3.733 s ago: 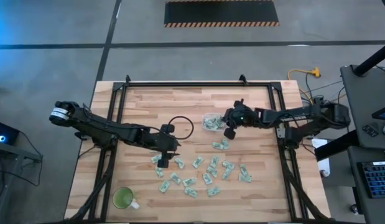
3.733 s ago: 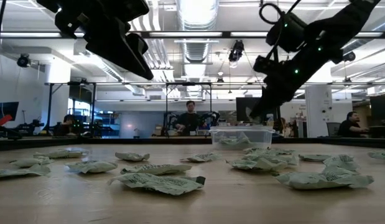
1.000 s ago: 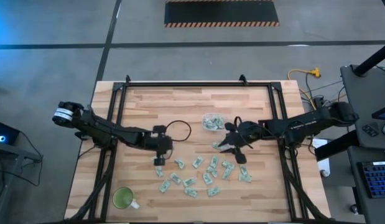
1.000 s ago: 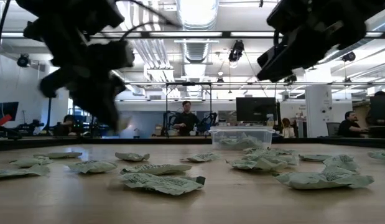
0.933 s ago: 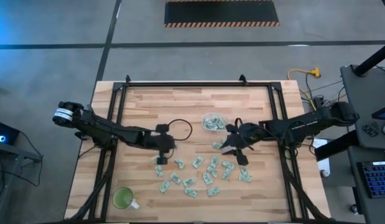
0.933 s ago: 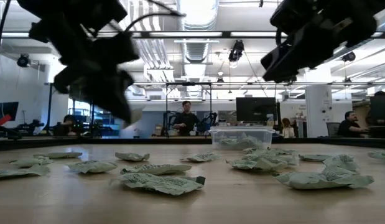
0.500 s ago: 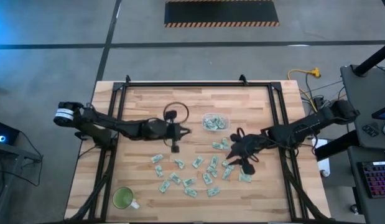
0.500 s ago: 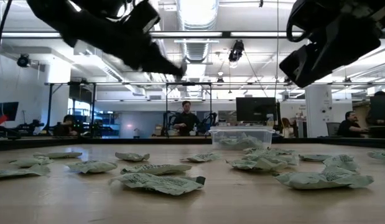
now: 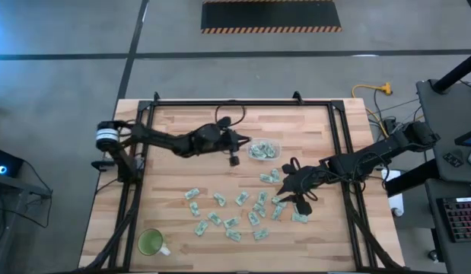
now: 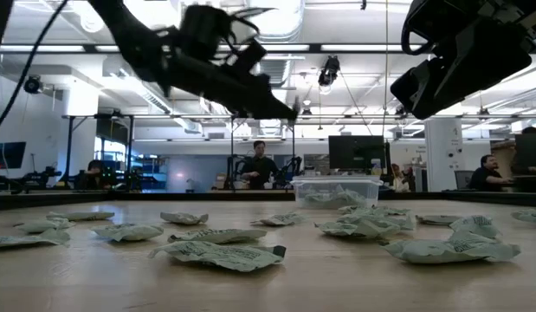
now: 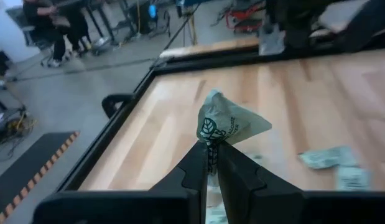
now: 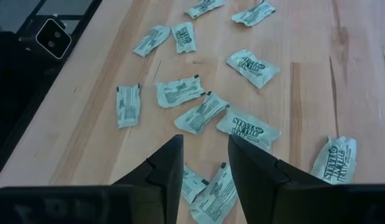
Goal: Pick and place Stevia / Truvia into bins
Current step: Put the stevia packet into the transparent bin
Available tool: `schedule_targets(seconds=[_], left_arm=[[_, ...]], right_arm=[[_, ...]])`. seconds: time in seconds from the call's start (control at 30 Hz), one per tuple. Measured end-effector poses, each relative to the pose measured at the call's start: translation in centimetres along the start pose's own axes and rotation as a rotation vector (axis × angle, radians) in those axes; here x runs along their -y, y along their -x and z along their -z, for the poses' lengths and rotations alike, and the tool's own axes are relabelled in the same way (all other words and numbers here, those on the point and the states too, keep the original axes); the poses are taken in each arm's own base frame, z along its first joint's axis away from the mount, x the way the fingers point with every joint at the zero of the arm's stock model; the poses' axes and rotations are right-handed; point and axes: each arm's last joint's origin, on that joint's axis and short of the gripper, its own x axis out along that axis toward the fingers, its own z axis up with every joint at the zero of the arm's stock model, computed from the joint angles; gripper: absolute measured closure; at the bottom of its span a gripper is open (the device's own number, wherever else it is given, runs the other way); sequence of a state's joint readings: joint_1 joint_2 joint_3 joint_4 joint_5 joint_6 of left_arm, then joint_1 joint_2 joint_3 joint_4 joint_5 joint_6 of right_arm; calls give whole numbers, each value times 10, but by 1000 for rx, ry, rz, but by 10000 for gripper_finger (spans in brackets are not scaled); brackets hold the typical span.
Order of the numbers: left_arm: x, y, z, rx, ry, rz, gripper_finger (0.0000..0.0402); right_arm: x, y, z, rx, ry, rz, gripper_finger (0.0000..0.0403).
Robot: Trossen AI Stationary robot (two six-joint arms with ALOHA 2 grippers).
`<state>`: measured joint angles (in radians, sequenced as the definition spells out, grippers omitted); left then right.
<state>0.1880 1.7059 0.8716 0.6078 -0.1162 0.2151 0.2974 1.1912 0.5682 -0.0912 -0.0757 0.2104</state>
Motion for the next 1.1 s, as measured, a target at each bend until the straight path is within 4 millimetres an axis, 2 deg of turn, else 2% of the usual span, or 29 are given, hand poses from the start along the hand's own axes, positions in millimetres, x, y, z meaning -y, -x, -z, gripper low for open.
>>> schedule_targets(seconds=[0.3,0.63,0.73,0.93,1.1], left_arm=[[-10,-49,16,-128,59,83,387],[-9,-55,17,-137,59,98,376],[-9,-55,18,-144,60,110,349],[-8,-54,19,-162,60,116,265],[-7,-54,19,-162,90,116,211]], right_arm=[[0,0,1,-8,-1,1,286],[0,0,2,-13,6,2,291],[1,0,3,-14,6,2,292],[1,-1,3,-13,6,7,294],[4,-1,5,-8,2,76,296]])
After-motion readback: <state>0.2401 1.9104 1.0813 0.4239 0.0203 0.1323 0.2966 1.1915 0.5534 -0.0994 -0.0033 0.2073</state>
